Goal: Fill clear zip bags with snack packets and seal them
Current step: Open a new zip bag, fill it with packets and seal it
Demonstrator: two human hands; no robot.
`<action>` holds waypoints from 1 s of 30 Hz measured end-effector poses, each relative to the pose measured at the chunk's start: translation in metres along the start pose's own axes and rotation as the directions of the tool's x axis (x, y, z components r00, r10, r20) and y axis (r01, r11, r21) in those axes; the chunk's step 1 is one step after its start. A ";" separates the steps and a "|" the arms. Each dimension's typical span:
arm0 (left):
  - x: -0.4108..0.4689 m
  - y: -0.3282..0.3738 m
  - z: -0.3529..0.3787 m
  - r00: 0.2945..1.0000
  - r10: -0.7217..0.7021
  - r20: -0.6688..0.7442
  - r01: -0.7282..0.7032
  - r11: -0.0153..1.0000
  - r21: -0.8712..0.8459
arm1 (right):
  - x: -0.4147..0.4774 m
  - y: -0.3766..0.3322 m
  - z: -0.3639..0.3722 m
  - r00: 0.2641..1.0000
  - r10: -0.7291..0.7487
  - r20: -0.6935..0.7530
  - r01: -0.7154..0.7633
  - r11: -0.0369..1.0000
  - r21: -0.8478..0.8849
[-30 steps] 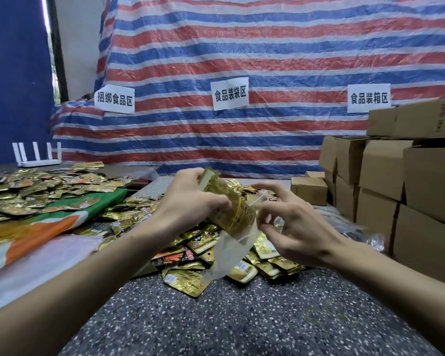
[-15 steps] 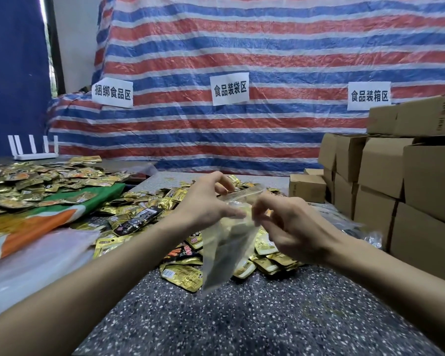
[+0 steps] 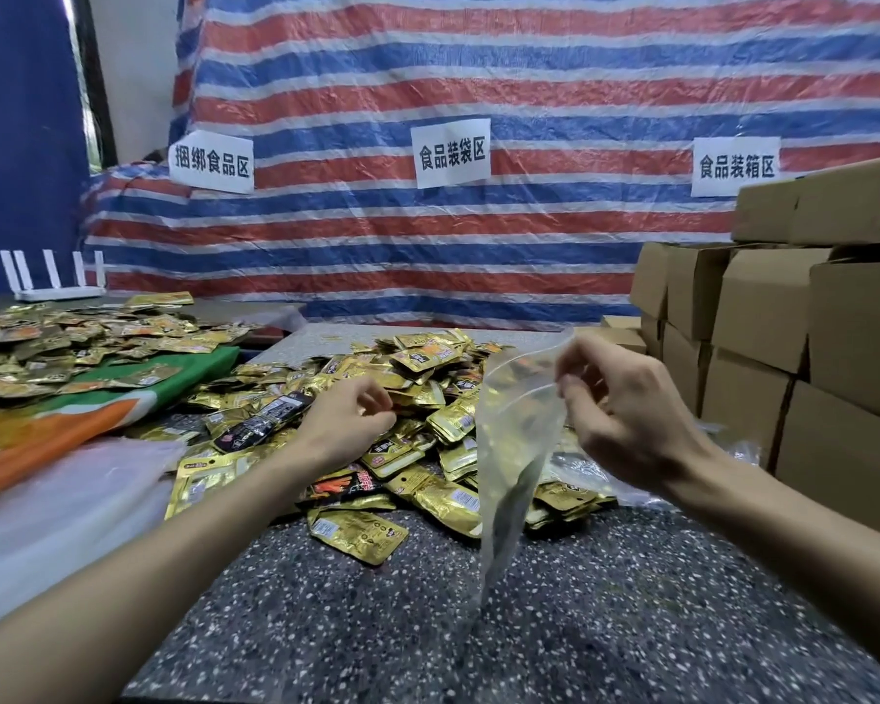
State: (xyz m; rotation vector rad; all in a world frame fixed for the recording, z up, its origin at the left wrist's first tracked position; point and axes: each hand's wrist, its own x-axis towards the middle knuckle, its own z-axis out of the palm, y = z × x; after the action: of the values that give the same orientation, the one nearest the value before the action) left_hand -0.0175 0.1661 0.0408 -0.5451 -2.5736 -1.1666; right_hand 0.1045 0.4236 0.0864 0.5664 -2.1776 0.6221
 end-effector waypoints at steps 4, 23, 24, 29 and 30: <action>-0.002 -0.027 0.030 0.989 0.003 0.150 -0.031 0.982 0.186 | -0.001 0.003 -0.003 1.000 -0.007 -0.026 0.007 1.000 -0.003; 0.000 -0.033 0.072 0.991 0.092 0.100 -0.118 0.948 0.297 | -0.010 0.006 -0.008 0.999 0.034 0.033 -0.035 0.999 0.037; 0.003 -0.028 0.066 0.997 0.056 0.051 -0.063 0.985 0.160 | -0.010 0.006 -0.008 0.999 0.036 0.039 -0.037 0.999 0.029; 0.010 0.001 0.027 0.985 -0.172 -0.029 0.140 0.882 -0.451 | -0.006 0.000 -0.007 0.997 0.044 0.061 -0.045 0.999 0.012; 0.010 0.009 0.019 0.980 -0.200 -0.015 0.159 0.821 -0.548 | -0.005 -0.002 -0.007 0.997 0.046 0.067 -0.046 0.999 0.011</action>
State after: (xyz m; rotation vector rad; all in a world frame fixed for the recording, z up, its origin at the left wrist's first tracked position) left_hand -0.0238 0.1880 0.0379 -0.3573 -2.2448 -1.9723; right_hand 0.1128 0.4271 0.0868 0.5522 -2.2561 0.6507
